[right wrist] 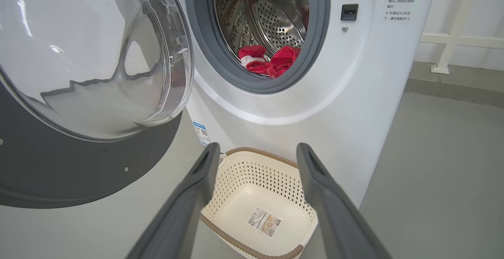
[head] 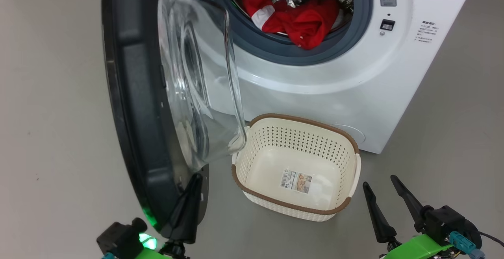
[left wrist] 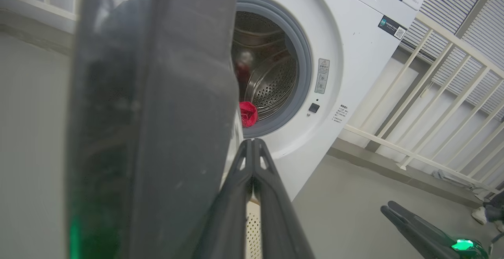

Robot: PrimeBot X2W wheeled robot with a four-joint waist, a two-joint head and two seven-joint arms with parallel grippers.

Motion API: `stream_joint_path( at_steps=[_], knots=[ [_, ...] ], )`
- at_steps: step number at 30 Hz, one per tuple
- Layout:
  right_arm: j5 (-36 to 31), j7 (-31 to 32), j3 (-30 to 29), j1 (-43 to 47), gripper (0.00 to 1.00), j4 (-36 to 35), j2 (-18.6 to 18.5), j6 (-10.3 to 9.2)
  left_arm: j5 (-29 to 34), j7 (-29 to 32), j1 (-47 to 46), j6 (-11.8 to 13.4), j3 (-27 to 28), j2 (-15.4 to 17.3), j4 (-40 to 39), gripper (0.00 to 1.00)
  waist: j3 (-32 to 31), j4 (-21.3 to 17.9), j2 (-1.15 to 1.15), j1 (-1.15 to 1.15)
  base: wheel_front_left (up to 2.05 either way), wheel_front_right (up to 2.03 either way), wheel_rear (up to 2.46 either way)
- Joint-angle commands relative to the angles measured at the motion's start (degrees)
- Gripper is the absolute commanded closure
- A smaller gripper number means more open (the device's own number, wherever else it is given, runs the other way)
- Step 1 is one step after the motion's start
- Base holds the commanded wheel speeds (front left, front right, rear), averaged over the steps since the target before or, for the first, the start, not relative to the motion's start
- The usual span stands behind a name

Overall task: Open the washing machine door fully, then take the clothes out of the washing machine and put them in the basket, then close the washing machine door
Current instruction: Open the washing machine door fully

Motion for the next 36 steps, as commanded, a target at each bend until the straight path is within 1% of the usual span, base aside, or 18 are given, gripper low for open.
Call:
stream_joint_path(
  at_steps=[1,8,12,21,30,31,36],
  knots=[
    [-0.54,-0.53,1.04,-1.97,0.0,-1.57,-0.43,0.28,-0.07,-0.29,-1.74,0.29,3.54,0.66,-0.75,1.0,0.2,0.48,0.0,0.0,0.0,0.0,0.0],
    [-0.68,-0.53,1.29,-2.22,0.0,-1.47,-0.53,0.28,0.28,-0.29,-0.74,0.45,6.77,0.66,-0.35,1.0,0.52,1.65,0.0,0.0,0.0,0.0,0.0],
    [-0.81,-0.53,1.5,-2.31,0.0,-1.49,-0.54,0.28,0.88,-0.29,-0.15,0.49,9.58,0.65,-0.13,1.0,0.76,2.33,0.0,0.0,0.0,0.0,0.0],
    [-1.22,-0.53,1.64,-2.92,0.0,-1.56,-0.79,0.28,2.28,-0.29,-1.01,0.25,17.2,1.01,1.26,1.0,1.92,3.14,0.0,0.0,0.0,0.0,0.0],
    [-1.53,-0.53,1.84,-3.42,0.0,-1.42,-0.93,0.28,2.95,-0.29,-3.63,-0.32,24.88,2.33,4.87,1.0,2.58,2.95,0.0,0.0,0.0,0.0,0.0],
    [-1.57,-0.53,1.89,-3.55,0.0,-1.38,-0.95,0.28,3.24,-0.29,-4.19,-0.44,26.36,2.43,5.6,1.0,2.73,2.82,0.0,0.0,0.0,0.0,0.0],
    [-1.66,-0.53,1.83,-3.71,0.0,-1.36,-0.95,0.28,4.16,-0.29,-5.94,-0.76,29.69,3.03,7.63,1.0,3.17,2.7,0.0,0.0,0.0,0.0,0.0]
  ],
)
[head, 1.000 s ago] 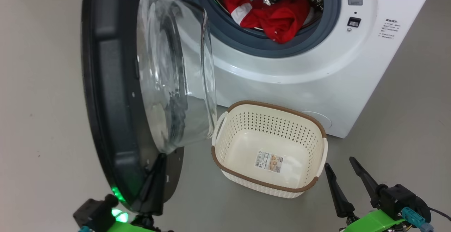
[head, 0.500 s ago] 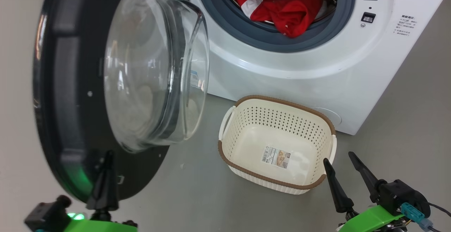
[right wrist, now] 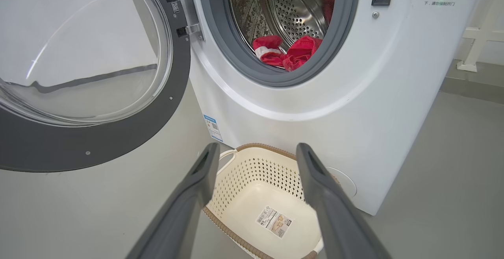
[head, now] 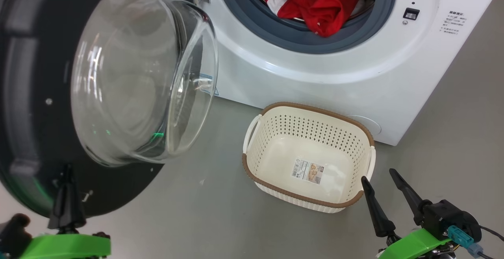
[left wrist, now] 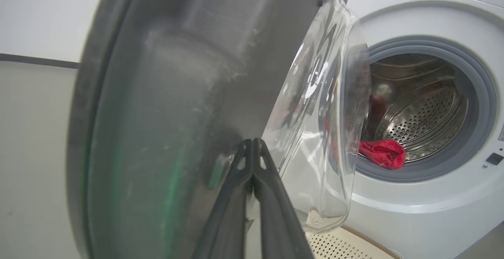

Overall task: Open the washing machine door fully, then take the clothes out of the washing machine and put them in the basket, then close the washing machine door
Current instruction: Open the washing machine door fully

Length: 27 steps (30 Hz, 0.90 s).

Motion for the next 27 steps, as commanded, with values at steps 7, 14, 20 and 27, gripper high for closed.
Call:
stream_joint_path(
  at_steps=[7,14,20,27],
  knots=[
    [-0.94,-0.54,1.55,-2.5,0.0,-1.4,-0.49,0.26,1.7,-0.31,-5.58,-0.3,8.1,4.08,3.0,1.0,0.98,-0.23,0.0,0.0,0.0,0.0,0.0],
    [-1.19,-0.54,1.76,-3.01,0.0,-1.5,-0.77,0.26,2.8,-0.31,-9.95,-0.64,11.73,6.86,8.22,1.0,2.21,-0.68,0.0,0.0,0.0,0.0,0.0],
    [-1.64,-0.54,1.75,-3.55,0.0,-1.77,-0.87,0.26,4.0,-0.31,-13.56,-0.77,13.5,8.97,12.44,1.0,3.62,-1.09,0.0,0.0,0.0,0.0,0.0],
    [-2.14,-0.54,1.43,-4.39,0.0,-1.92,-1.03,0.26,5.33,-0.31,-18.36,-0.84,15.73,11.48,18.14,1.0,5.45,-1.38,0.0,0.0,0.0,0.0,0.0]
  ],
)
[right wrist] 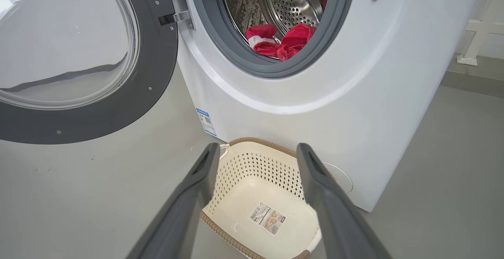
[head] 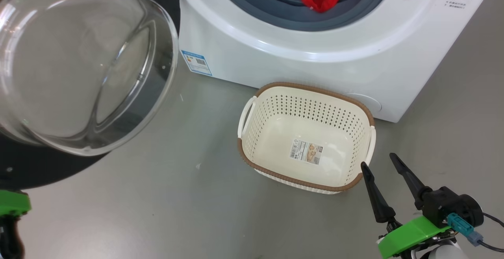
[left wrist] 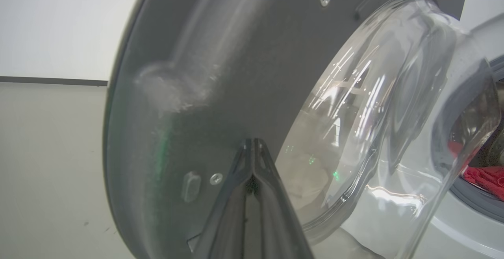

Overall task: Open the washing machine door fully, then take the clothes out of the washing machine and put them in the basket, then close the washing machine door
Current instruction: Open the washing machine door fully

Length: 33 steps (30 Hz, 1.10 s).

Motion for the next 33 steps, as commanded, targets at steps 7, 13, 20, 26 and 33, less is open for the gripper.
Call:
stream_joint_path(
  at_steps=[7,13,20,26,33],
  knots=[
    [-0.58,-0.54,0.98,-2.08,0.0,-1.55,-0.48,0.26,1.28,-0.29,-5.4,0.09,3.87,7.04,3.65,1.0,1.69,-0.28,0.0,0.0,0.0,0.0,0.0],
    [-1.02,-0.54,0.75,-2.94,0.0,-1.73,-0.8,0.26,2.23,-0.29,-8.12,0.08,4.68,8.96,6.89,1.0,3.34,-0.4,0.0,0.0,0.0,0.0,0.0],
    [-1.47,-0.54,0.75,-3.68,0.0,-1.86,-1.14,0.26,2.97,-0.29,-11.07,0.08,5.15,10.93,11.12,1.0,4.71,-0.76,0.0,0.0,0.0,0.0,0.0],
    [-1.63,-0.54,0.89,-3.89,0.0,-1.74,-1.08,0.26,3.11,-0.29,-11.94,0.08,5.6,11.84,13.22,1.0,4.63,-1.35,0.0,0.0,0.0,0.0,0.0],
    [-1.39,-0.54,0.54,-3.56,0.0,-1.63,-0.83,0.26,2.55,-0.29,-10.77,0.08,4.38,10.77,12.66,1.0,3.34,-1.47,0.0,0.0,0.0,0.0,0.0]
  ],
)
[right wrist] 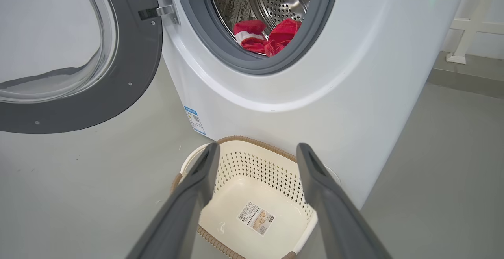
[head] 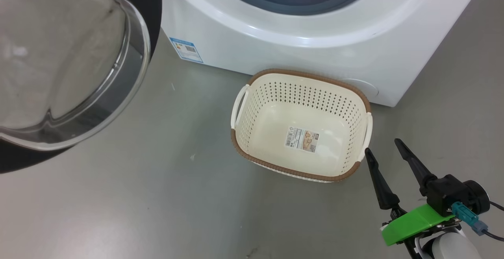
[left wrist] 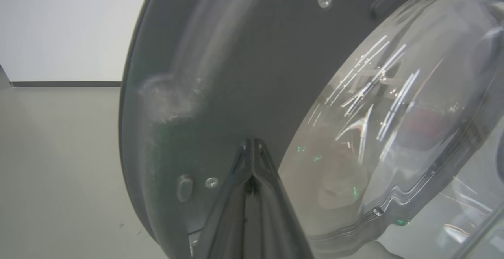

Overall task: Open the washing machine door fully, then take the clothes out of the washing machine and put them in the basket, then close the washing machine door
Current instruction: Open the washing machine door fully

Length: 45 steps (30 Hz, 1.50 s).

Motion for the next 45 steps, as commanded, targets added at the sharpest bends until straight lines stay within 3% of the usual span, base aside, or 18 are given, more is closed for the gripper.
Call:
stream_joint_path(
  at_steps=[1,19,20,22,25,26,27,29,45],
  knots=[
    [-0.3,-0.54,1.06,-0.74,0.0,-1.29,0.07,0.26,-0.02,-0.28,0.75,0.1,0.92,3.27,-1.75,1.0,-0.54,-0.01,0.0,0.0,0.0,0.0,0.0],
    [1.97,-0.54,0.79,3.03,0.0,-2.08,0.99,0.26,-2.35,-0.28,18.02,0.1,-6.42,-5.39,-18.26,0.99,-8.01,-1.71,0.0,0.0,0.0,0.0,0.0],
    [2.09,-0.54,0.74,3.27,0.0,-2.14,1.01,0.26,-2.27,-0.28,18.88,0.1,-6.81,-5.76,-19.04,0.96,-8.41,-1.94,0.0,0.0,0.0,0.0,0.0],
    [2.34,-0.54,0.72,3.77,0.0,-2.27,1.06,0.26,-2.14,-0.28,20.69,0.1,-7.76,-6.43,-20.73,0.74,-9.18,-2.52,0.0,0.0,0.0,0.0,0.0],
    [2.67,-0.54,0.29,4.54,0.0,-2.55,1.18,0.26,-2.17,-0.28,23.24,0.1,-8.95,-7.09,-23.27,0.55,-10.32,-3.53,0.0,0.0,0.0,0.0,0.0],
    [2.86,-0.54,-0.04,5.09,0.0,-2.76,1.25,0.26,-2.43,-0.28,24.76,0.1,-9.54,-7.51,-24.71,0.3,-10.97,-4.27,0.0,0.0,0.0,0.0,0.0],
    [2.96,-0.54,-0.21,5.36,0.0,-2.87,1.27,0.26,-2.77,-0.28,25.42,0.1,-10.17,-7.64,-25.51,0.24,-11.3,-4.65,0.0,0.0,0.0,0.0,0.0],
    [3.19,-0.54,-0.63,5.95,0.0,-3.06,1.29,0.26,-3.28,-0.28,26.83,0.1,-11.81,-7.7,-27.03,0.0,-11.73,-5.39,0.0,0.0,0.0,0.0,0.0],
    [3.73,-0.54,-4.56,7.12,0.0,-4.66,1.16,0.26,-6.85,-0.28,31.73,0.1,-25.06,-5.51,-35.15,0.0,-11.16,-11.33,0.0,0.0,0.0,0.0,0.0]
  ],
)
